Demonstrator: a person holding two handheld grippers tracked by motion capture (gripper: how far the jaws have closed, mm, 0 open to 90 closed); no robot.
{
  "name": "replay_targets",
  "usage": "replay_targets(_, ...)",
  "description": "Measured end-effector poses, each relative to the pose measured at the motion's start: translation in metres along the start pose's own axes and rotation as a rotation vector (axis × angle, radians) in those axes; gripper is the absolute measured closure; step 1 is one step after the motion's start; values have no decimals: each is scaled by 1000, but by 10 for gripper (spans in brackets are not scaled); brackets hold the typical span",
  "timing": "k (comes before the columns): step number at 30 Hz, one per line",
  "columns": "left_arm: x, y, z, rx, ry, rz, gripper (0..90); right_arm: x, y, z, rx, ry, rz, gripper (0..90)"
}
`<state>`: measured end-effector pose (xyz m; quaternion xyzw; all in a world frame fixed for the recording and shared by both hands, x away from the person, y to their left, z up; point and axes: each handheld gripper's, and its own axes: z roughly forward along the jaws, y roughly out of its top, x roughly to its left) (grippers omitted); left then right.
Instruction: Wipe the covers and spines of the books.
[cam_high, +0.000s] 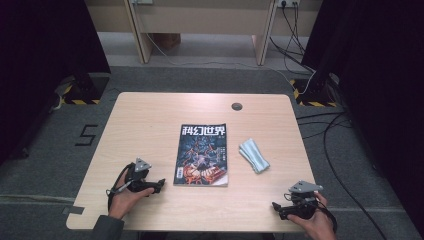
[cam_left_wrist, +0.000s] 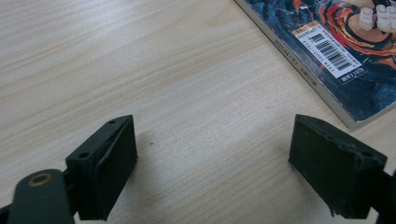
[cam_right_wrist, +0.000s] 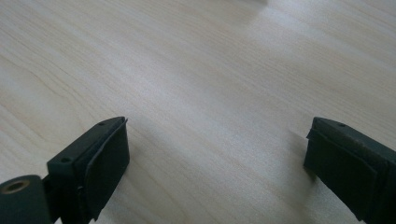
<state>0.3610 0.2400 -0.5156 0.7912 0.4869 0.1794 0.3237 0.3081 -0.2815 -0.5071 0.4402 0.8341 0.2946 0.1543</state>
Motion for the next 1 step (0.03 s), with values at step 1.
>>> replay_targets(1,0,0,0,1,0,1,141,0,0,0,1,0,-1,71)
